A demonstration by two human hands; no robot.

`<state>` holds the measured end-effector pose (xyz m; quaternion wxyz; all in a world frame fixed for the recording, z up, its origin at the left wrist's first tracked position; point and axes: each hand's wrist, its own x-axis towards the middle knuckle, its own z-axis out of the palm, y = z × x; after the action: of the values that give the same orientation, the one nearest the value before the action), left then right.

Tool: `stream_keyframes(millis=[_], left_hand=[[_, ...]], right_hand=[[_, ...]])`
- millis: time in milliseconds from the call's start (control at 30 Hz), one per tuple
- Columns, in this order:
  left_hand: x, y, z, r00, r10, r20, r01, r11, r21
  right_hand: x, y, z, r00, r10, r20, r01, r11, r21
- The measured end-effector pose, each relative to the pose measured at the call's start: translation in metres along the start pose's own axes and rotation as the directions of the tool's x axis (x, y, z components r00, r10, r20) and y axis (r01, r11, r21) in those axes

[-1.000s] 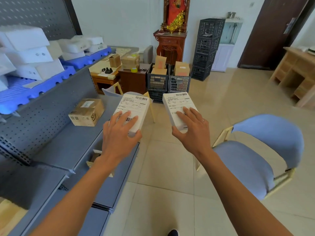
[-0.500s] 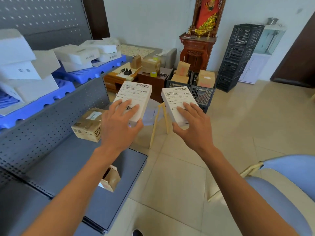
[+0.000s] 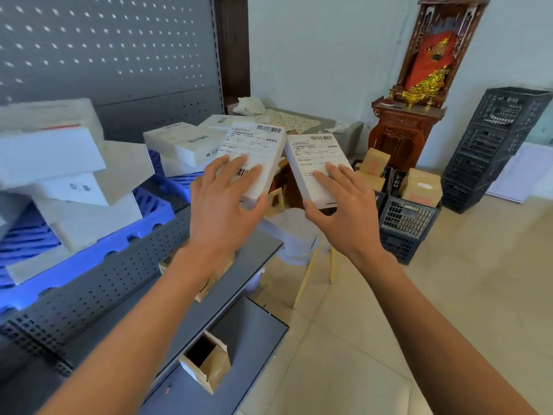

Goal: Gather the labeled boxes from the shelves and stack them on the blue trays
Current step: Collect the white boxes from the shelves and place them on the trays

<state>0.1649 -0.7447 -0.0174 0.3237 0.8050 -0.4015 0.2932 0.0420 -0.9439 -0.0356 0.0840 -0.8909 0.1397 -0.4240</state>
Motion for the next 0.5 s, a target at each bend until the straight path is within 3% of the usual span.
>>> stream_keyframes(millis=[167,367,500], left_hand=[[0.044,-0.018,-0.014,0.994,-0.096,-0.045,0.096,0.995,0.003],[0.084,-0.037,-0.017,0.981,-0.178,-0.081,0.188,0.974,0.127],[0.101,-0.047,-0.014,0.959,-0.266,-0.100,0.281,0.941,0.190]], right_hand=[[0.063,-0.010,0.032,0.997,-0.071,-0.008,0.071,0.995,0.065],[0.126,-0.020,0.065,0.991,-0.135,0.016,0.130,0.977,0.169],[0.158,-0.026,0.080,0.981,-0.162,0.102,0.140,0.971,0.193]])
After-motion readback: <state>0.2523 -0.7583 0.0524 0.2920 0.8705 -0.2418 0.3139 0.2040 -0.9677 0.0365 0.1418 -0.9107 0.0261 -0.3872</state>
